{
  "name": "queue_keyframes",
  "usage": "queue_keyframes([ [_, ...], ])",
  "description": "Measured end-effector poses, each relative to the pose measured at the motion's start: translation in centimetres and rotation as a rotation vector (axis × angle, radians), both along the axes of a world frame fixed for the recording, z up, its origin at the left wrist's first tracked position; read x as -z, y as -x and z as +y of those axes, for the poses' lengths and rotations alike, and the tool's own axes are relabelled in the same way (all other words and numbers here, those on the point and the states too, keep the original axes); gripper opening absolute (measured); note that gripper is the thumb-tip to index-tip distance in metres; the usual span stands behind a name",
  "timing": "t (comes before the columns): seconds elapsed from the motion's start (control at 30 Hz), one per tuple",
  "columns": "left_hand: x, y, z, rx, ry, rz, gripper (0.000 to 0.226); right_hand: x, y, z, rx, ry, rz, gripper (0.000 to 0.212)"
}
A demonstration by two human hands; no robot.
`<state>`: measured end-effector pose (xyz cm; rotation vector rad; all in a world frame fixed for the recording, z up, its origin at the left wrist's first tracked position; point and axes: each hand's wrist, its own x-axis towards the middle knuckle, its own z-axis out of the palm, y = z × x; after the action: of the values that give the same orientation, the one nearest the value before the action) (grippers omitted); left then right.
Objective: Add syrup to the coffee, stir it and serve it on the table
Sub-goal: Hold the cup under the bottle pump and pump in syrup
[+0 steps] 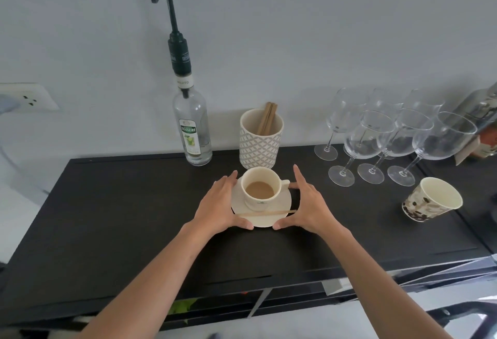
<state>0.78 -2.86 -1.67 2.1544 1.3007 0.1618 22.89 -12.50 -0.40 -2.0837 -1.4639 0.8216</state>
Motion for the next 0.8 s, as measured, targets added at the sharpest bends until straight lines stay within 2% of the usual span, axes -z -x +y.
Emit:
queue_keyframes([
  [0.8,-1.6,11.0,4.8,-0.094,-0.018,0.052,0.141,0.2,10.8,7.1,-0.121,0.039,-0.041,0.150],
])
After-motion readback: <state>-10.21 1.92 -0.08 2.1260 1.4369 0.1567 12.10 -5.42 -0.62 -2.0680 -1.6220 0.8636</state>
